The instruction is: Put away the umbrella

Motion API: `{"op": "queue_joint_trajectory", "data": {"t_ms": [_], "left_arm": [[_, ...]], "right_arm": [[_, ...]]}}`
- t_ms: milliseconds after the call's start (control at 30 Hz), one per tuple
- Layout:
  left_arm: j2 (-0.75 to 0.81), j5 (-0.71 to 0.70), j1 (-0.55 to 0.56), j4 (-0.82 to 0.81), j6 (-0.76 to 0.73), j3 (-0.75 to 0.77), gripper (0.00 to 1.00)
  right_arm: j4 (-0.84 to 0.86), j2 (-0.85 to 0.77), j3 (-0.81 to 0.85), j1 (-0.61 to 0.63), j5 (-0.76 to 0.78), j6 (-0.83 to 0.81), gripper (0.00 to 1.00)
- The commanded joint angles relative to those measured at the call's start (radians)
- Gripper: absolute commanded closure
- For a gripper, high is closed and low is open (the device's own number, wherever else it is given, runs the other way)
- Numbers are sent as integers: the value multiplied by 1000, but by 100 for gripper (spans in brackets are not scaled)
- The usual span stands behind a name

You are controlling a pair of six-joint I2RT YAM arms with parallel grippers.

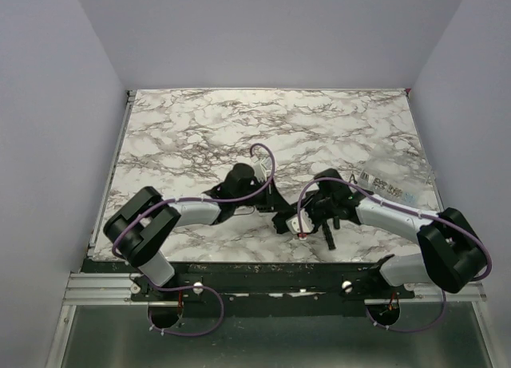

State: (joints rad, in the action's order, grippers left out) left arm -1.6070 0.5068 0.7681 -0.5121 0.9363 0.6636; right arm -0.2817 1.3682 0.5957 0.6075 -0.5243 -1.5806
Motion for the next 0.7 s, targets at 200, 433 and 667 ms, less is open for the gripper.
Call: {"op": "queue_joint_trajectory", "data": {"t_ms": [200, 433, 667], "left_arm": [[-9, 68, 7, -67, 34, 18, 100], [-71, 96, 27, -143, 83, 7, 100], [-155, 104, 67, -187, 117, 31, 100]], "right_arm": [[-204, 76, -61, 6, 44, 47, 85], [-201, 79, -61, 5, 46, 47, 85], [-201, 79, -63, 6, 49, 48, 85]]}}
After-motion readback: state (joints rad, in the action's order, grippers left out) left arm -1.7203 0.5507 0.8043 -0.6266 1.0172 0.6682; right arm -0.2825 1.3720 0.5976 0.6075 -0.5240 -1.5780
